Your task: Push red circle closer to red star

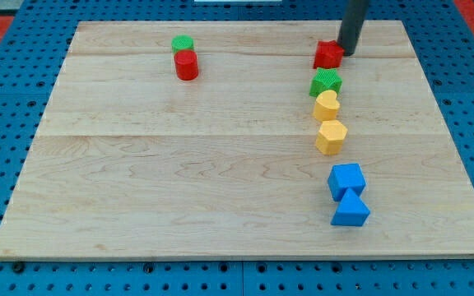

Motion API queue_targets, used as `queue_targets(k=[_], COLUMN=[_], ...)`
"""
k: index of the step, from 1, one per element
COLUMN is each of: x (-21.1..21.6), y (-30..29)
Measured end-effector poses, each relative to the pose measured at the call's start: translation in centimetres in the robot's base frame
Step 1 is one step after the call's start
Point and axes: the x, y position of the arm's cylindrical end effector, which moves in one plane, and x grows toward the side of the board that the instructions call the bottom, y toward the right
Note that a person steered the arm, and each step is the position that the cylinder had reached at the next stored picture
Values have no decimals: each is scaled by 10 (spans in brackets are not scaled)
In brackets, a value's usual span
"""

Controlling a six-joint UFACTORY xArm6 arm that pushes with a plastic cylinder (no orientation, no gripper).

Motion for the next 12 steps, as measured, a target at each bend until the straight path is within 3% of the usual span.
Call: queue_targets(k=[1, 2, 3, 4, 5, 6, 8, 9, 10, 11, 12], x=[-42, -73, -27, 54, 68, 58, 50, 46, 58, 19, 15], y=[34, -66, -175, -196, -301, -338, -174, -167, -218, -273, -170])
